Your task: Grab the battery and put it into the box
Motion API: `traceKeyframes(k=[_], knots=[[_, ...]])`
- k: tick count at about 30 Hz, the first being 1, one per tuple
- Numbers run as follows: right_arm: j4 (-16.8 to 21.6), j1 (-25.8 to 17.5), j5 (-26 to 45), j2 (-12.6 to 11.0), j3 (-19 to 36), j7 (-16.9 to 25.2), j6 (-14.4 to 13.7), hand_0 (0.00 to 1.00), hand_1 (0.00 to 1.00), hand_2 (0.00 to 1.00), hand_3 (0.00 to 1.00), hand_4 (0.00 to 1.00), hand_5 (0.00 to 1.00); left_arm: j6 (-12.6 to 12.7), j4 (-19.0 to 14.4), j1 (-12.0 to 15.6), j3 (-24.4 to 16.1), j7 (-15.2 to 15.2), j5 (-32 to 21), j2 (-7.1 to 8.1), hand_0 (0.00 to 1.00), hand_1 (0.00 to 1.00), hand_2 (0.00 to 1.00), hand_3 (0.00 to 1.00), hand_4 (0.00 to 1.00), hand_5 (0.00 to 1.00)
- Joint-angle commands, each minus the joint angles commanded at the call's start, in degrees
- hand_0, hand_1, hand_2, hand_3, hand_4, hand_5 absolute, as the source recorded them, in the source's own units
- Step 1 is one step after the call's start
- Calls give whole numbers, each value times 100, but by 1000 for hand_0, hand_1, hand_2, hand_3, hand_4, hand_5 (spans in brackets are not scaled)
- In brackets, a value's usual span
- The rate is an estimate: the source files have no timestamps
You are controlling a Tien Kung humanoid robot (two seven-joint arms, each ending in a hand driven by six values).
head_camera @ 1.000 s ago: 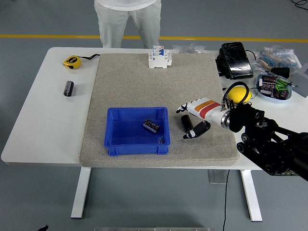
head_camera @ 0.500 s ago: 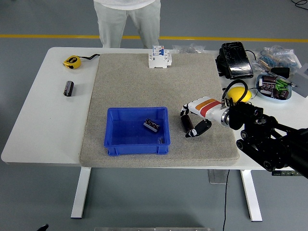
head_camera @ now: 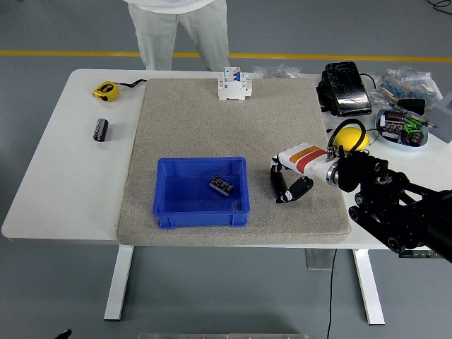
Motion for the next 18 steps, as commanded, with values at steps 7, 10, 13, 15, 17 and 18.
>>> traceKeyframes(k=[7, 10, 13, 15, 17, 18], knots=[[7, 10, -17, -29, 49, -12, -7, 378, 458, 488, 507, 881, 273, -3, 1, 2, -4, 0, 7, 3, 692, 651, 757, 690, 700, 529], [11, 11, -29, -41, 65, -17, 0, 378, 458, 488, 507, 881, 273, -3, 2, 8, -4, 0, 3, 2, 692, 651, 757, 690, 700, 529], [45, 20, -45, -67, 103, -18, 10, 357, 452, 486, 504, 878, 273, -5, 2, 13, -4, 3, 5, 4, 693, 651, 757, 689, 700, 529], [76, 27, -51, -89, 153, -21, 12, 357, 452, 486, 504, 878, 273, -6, 2, 17, -3, 2, 2, 6, 693, 651, 757, 689, 700, 529], [113, 34, -62, -111, 225, -25, 12, 357, 452, 486, 504, 878, 273, -6, 4, 23, -5, 1, -1, 6, 693, 651, 757, 689, 700, 529], [133, 38, -72, -120, 260, -29, 14, 357, 452, 486, 504, 878, 273, -6, 5, 25, -6, 0, -2, 6, 693, 651, 757, 689, 700, 529]])
